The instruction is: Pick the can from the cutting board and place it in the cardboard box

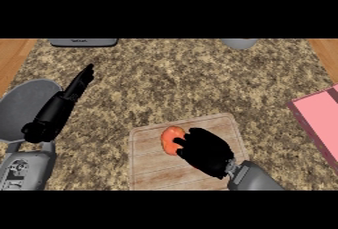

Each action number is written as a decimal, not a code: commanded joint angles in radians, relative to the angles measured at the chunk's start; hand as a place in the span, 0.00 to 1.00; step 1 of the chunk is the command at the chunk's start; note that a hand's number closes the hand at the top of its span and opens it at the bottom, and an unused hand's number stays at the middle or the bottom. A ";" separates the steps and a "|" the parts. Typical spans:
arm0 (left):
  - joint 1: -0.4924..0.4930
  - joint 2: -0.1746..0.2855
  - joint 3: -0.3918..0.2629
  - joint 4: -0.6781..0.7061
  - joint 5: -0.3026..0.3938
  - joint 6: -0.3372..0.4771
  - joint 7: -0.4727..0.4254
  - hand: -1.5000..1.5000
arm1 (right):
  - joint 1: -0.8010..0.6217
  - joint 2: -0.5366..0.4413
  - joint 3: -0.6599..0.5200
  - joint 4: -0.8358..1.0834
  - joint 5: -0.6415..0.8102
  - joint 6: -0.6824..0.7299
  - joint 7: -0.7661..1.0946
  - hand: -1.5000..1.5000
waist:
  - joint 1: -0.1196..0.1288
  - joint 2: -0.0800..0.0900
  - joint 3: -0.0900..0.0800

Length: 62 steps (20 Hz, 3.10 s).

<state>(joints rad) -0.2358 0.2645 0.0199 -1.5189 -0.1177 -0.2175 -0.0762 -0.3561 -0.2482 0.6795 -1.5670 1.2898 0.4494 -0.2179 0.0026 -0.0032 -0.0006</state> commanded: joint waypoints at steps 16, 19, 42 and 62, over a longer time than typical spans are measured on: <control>0.003 -0.026 -0.002 -0.029 -0.024 0.003 0.016 0.50 | -0.055 0.166 -0.605 0.241 -0.081 -0.270 0.366 1.00 | 0.003 0.009 0.002; -0.006 -0.013 0.009 -0.012 -0.009 -0.026 0.019 0.50 | -0.161 0.183 -0.579 0.223 -0.019 -0.279 0.432 1.00 | 0.003 0.004 0.000; 0.075 -0.037 0.003 -0.076 -0.041 -0.018 -0.021 0.50 | -0.250 -0.064 -1.116 0.026 -0.171 -0.355 0.681 1.00 | 0.002 0.003 0.001; 0.014 -0.030 0.034 -0.055 -0.015 -0.053 0.027 0.50 | -0.132 -0.436 -1.219 0.652 -0.289 -0.016 0.396 1.00 | 0.005 0.007 0.001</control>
<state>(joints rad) -0.2082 0.2335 0.0490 -1.5701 -0.1425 -0.2587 -0.0619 -0.5192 -0.6705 -0.5422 -1.0227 1.0010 0.4319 0.2107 0.0057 0.0022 0.0003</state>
